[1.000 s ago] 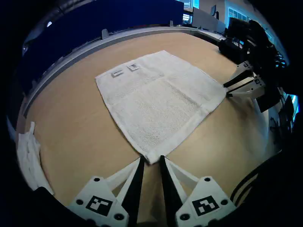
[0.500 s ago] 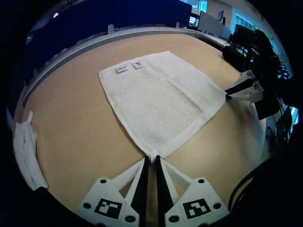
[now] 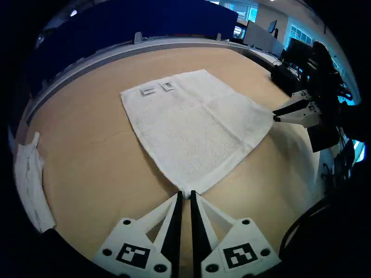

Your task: Fold towel

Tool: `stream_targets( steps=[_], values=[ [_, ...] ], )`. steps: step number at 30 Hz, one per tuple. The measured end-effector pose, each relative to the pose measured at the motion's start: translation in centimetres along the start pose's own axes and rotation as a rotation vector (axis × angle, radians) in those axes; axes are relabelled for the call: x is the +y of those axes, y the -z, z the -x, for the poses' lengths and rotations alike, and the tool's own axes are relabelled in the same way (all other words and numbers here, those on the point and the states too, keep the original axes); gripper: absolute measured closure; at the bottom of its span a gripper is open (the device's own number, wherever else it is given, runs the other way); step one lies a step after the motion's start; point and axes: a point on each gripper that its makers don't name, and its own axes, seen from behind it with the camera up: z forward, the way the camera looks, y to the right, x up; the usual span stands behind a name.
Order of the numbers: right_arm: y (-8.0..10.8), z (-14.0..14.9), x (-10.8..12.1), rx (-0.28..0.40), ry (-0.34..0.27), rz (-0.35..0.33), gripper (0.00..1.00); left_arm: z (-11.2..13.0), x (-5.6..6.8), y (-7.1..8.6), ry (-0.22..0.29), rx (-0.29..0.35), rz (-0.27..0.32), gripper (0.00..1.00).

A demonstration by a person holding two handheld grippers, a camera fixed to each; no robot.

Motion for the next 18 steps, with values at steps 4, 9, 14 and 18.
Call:
stream_targets(
  steps=[4,9,14,18],
  values=[
    [0.32,-0.64,0.12,0.012,0.012,0.003,0.83,-0.18,0.03,0.04,0.008,0.003,0.005,0.88],
    [0.37,-0.96,0.09,0.018,0.015,0.001,0.83,-0.08,-0.01,-0.27,0.005,0.0,0.004,0.88],
    [0.38,-0.93,0.12,0.019,0.018,-0.001,0.83,-0.11,0.16,-0.3,-0.002,0.004,0.008,0.91],
    [0.39,-0.98,0.19,0.021,0.018,0.001,0.83,0.21,0.36,-0.51,-0.02,-0.009,0.012,0.91]
  ],
)
